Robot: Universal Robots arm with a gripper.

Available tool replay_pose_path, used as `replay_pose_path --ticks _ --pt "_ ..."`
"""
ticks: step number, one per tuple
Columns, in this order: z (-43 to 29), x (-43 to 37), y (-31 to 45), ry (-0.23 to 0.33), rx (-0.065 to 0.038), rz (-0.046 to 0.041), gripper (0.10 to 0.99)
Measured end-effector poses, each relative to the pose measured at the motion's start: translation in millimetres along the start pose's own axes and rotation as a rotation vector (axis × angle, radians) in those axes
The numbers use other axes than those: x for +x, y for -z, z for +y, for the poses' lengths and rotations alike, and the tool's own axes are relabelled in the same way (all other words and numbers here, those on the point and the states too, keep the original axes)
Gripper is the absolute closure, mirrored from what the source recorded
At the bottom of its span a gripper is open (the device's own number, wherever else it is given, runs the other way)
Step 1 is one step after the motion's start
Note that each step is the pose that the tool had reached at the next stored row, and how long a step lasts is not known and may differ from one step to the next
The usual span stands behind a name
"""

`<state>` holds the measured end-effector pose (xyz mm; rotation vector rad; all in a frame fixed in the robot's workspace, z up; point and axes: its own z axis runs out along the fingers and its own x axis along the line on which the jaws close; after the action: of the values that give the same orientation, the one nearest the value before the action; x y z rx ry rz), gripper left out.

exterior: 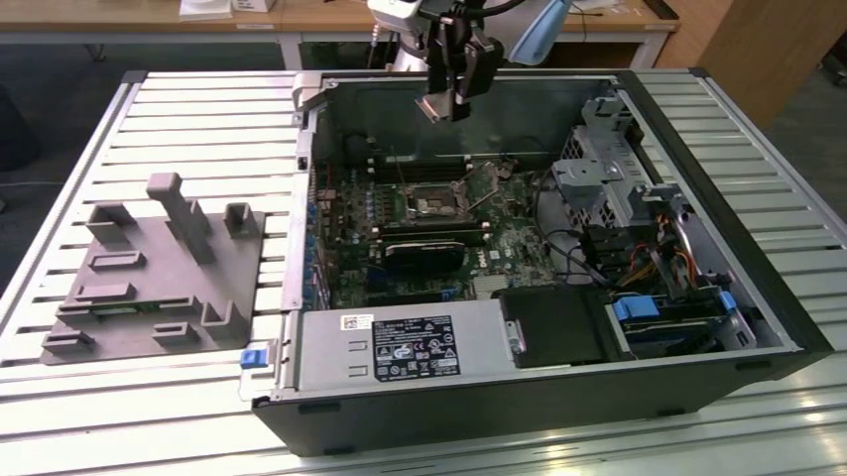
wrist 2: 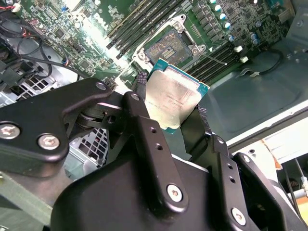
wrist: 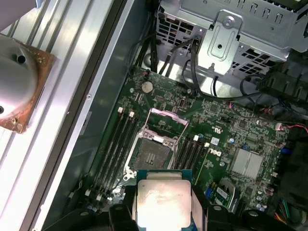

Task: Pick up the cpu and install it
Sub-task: 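Place the cpu into insertion slot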

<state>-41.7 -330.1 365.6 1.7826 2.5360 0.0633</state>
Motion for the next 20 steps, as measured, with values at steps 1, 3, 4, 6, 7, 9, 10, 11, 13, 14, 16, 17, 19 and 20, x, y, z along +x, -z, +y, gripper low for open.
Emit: replay_pose_path --ticks 1,3,4,6,7,9,10,11,13,14,16,17,19,20 --pt "0.0 0.0 0.0 -0.001 0.000 -0.0001 0.549" --pt "0.0 0.0 -0.1 -0.004 0.000 -0.0002 0.549" --pt "0.0 0.0 -0.1 -0.006 0.000 -0.0003 0.549" --pt "0.0 0.0 -0.2 -0.009 0.000 -0.0005 0.549" --pt "0.0 0.0 -0.2 -0.010 0.000 -0.0006 0.549" --pt "0.0 0.0 -0.3 -0.013 0.000 -0.0007 0.549" --pt "0.0 0.0 -0.3 -0.014 0.000 -0.0008 0.549" --pt "0.0 0.0 -0.3 -0.015 0.000 -0.0008 0.549" --pt "0.0 0.0 -0.4 -0.017 0.000 -0.0009 0.549" --pt "0.0 0.0 -0.5 -0.018 0.000 -0.0010 0.549" --pt "0.0 0.0 -0.8 -0.018 0.000 -0.0011 0.549" --pt "0.0 0.0 -0.9 -0.018 0.000 -0.0012 0.549" --pt "-0.1 0.0 -1.5 -0.019 0.000 -0.0010 0.549" --pt "-0.1 0.0 -1.6 -0.020 0.000 -0.0012 0.549"
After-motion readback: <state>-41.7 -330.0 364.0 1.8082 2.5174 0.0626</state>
